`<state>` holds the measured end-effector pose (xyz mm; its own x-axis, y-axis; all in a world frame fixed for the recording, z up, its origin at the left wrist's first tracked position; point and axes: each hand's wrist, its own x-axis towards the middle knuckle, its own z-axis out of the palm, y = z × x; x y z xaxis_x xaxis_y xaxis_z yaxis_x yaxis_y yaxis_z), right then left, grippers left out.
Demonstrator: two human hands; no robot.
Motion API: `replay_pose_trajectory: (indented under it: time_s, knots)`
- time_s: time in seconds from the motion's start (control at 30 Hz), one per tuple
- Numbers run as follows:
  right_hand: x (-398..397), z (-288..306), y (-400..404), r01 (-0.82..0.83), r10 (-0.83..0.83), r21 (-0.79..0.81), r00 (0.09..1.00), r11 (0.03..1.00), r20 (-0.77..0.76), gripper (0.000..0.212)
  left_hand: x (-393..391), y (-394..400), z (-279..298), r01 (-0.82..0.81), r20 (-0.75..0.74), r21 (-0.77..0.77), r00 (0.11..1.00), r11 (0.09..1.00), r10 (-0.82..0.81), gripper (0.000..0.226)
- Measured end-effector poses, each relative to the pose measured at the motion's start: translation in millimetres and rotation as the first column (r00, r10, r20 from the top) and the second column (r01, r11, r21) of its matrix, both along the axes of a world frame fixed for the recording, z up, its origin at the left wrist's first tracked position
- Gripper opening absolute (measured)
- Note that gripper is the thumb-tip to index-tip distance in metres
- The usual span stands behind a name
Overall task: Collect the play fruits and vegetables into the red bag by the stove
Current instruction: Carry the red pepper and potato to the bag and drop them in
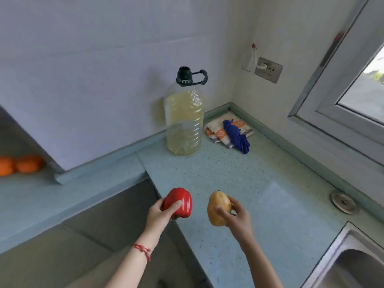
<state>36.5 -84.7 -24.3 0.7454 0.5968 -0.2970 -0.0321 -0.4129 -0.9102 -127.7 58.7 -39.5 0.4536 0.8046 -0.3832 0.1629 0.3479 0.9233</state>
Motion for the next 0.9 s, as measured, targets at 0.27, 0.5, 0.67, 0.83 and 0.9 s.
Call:
replay_pose_trajectory:
  time_s: [0.27, 0.5, 0.67, 0.83, 0.9]
  knots:
    - [-66.0, 7.5, 52.2, -0.354, 0.353, 0.033, 0.935, 0.935, 0.033, 0.055, -104.8, -0.9, 9.3, -0.334, 0.002, 0.009, 0.943, 0.943, 0.334, 0.066]
    - [-153.6, 9.2, 95.4, -0.567, 0.566, 0.023, 0.824, 0.823, 0.040, 0.055, -209.7, -11.7, 6.6, -0.554, 0.001, -0.007, 0.832, 0.832, 0.554, 0.047]
    - [-233.5, 6.1, 115.8, -0.701, 0.701, 0.014, 0.713, 0.713, 0.011, 0.051, -291.3, -28.8, 6.4, -0.679, 0.012, -0.008, 0.734, 0.734, 0.679, 0.037]
    - [-310.4, 3.6, 131.3, -0.814, 0.814, -0.002, 0.581, 0.581, 0.026, 0.050, -362.3, -52.5, 6.7, -0.810, 0.026, -0.002, 0.587, 0.587, 0.809, 0.031]
    - [-339.2, 3.2, 136.5, -0.855, 0.854, 0.001, 0.519, 0.519, 0.031, 0.050, -388.0, -64.0, 6.5, -0.850, 0.016, 0.007, 0.527, 0.527, 0.850, 0.039]
